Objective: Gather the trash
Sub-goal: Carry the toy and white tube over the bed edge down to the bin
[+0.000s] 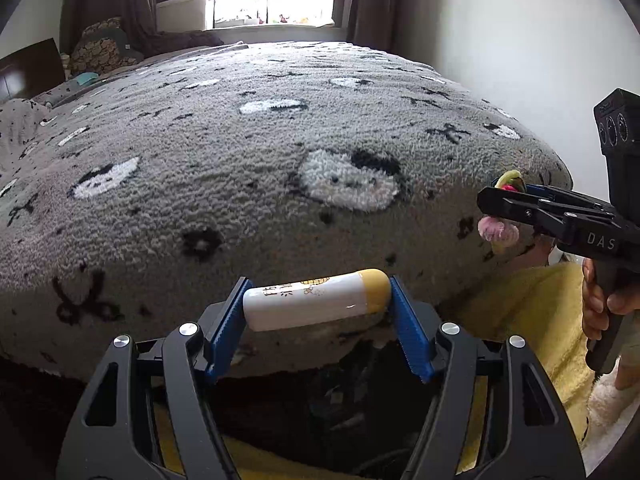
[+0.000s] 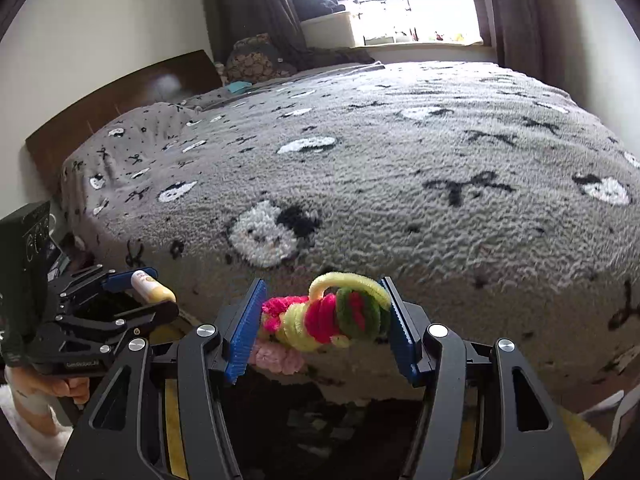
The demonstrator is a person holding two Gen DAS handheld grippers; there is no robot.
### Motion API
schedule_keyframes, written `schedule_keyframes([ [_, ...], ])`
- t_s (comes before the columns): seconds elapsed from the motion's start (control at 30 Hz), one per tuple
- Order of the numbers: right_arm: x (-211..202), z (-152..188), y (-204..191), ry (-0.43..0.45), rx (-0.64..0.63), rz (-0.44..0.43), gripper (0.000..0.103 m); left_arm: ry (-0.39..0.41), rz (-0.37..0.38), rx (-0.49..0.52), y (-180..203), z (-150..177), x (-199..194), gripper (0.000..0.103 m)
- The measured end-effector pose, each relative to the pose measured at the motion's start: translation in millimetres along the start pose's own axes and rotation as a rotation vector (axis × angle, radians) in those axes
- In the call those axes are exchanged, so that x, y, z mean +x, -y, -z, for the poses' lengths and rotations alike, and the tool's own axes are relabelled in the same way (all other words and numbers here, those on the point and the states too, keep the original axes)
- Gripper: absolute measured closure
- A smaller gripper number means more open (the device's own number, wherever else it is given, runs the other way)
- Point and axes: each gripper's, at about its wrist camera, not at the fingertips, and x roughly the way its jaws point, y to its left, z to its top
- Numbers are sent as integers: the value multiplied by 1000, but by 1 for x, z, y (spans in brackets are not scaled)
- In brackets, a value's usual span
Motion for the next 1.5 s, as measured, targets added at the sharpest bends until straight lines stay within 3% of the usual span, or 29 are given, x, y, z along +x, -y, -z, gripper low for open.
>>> schedule_keyframes([
  [0.57, 33, 67, -7, -173, 16, 51, 45, -213, 16, -44, 2, 74, 47, 38],
  [1.03, 66, 91, -5, -291, 14, 67, 44, -365, 61, -64, 6, 108, 91, 38],
  [1.27, 78, 96, -7, -331, 17, 54, 44, -395, 81, -53, 12, 114, 103, 38],
  [1.43, 82, 98, -10, -343, 22, 33, 40, -418, 84, -56, 13, 115, 105, 38],
  [1.5, 83, 98, -10, -344, 29, 28, 30, -426, 83, -62, 11, 116, 105, 31],
])
